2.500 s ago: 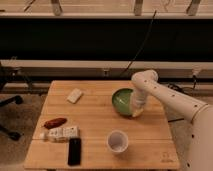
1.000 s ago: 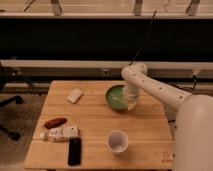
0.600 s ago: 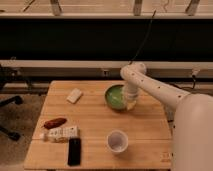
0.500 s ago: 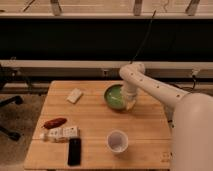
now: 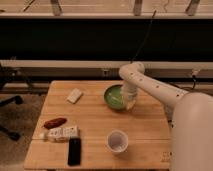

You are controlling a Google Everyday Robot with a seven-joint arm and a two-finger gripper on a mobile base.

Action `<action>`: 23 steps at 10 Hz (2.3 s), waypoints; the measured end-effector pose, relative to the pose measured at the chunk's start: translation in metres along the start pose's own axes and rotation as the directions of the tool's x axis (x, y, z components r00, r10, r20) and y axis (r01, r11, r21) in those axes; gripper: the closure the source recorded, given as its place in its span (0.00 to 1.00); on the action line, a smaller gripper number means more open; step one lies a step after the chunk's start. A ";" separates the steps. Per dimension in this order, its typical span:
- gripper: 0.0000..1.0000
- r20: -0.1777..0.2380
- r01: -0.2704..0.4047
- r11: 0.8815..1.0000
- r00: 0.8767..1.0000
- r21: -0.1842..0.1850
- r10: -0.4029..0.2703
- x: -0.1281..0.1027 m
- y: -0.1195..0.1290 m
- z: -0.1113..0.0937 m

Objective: Drag the ceramic bowl in a circle

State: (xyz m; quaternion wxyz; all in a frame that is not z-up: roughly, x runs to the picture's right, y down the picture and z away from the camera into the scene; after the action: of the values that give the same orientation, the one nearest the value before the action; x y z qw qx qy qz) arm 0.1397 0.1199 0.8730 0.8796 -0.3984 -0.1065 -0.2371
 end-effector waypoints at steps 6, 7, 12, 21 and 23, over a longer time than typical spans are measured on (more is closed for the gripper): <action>1.00 -0.029 0.031 0.999 0.999 -0.030 -0.031 -0.036 0.052 -0.018; 1.00 -0.037 0.017 0.999 0.999 -0.028 -0.018 -0.033 0.056 -0.021; 1.00 -0.122 -0.149 0.989 0.981 0.009 0.149 0.037 0.078 -0.040; 1.00 -0.223 -0.068 0.998 0.973 0.001 0.066 0.031 -0.008 -0.048; 1.00 -0.233 0.029 0.999 0.972 -0.032 -0.035 0.000 -0.022 -0.042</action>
State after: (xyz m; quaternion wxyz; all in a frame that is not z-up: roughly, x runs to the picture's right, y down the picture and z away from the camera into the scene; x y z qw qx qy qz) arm 0.1292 0.0761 0.8597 0.8763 -0.3785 -0.0054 -0.2979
